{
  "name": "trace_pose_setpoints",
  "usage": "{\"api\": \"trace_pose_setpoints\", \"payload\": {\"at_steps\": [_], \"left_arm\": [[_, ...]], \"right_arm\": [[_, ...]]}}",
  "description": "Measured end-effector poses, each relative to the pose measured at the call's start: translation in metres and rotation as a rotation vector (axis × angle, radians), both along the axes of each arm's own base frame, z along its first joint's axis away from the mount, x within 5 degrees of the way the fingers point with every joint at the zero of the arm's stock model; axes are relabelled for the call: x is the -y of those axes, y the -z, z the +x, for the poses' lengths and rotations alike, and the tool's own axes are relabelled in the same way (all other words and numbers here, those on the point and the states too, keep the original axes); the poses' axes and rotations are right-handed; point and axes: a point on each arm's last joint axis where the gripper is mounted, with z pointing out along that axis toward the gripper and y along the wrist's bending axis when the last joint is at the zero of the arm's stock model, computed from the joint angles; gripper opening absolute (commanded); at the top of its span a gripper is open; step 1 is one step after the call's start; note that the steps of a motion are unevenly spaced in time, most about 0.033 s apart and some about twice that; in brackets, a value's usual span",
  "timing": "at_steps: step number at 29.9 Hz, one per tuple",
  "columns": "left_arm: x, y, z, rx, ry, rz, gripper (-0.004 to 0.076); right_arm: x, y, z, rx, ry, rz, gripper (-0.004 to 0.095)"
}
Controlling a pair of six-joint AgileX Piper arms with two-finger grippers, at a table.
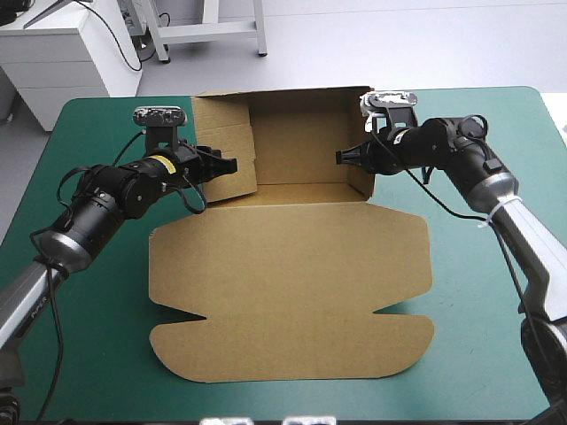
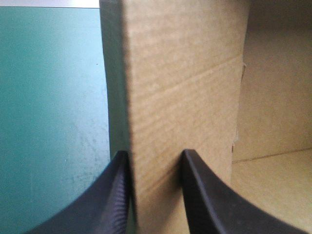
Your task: Fold the box
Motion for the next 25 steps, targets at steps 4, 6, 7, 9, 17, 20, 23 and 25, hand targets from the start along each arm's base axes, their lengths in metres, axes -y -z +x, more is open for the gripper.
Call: {"api": "trace_pose_setpoints", "payload": {"at_steps": [4, 6, 7, 9, 17, 20, 23, 25], "left_arm": [[0.001, 0.000, 0.000, -0.018, -0.006, -0.034, -0.0008], [0.000, 0.001, 0.000, -0.021, -0.003, -0.026, -0.0008], [0.000, 0.001, -0.001, -0.020, 0.000, -0.015, -0.0009], [-0.002, 0.002, -0.001, -0.024, -0.001, 0.019, -0.0009], [-0.012, 0.007, -0.001, -0.070, -0.109, 0.095, -0.0008], [-0.010, 0.006, 0.000, -0.067, -0.111, 0.058, -0.0008], [-0.008, 0.006, 0.000, -0.067, -0.111, 0.024, -0.0008], [-0.008, 0.005, 0.000, -0.064, -0.110, 0.013, -0.0003]], "right_arm": [[0.000, 0.000, 0.000, 0.002, -0.004, -0.007, -0.0014], [0.000, 0.000, 0.000, 0.004, -0.006, -0.009, -0.0014], [0.000, 0.000, 0.000, 0.004, -0.007, -0.010, -0.0014], [0.000, 0.000, 0.000, 0.002, -0.007, -0.008, -0.0014], [-0.007, 0.000, -0.002, 0.000, -0.022, 0.023, -0.0014], [-0.007, 0.000, -0.002, 0.005, -0.023, 0.019, -0.0014], [-0.006, 0.000, -0.001, 0.010, -0.024, 0.012, -0.0014], [-0.006, 0.000, -0.001, 0.013, -0.024, 0.008, -0.0014]]}}
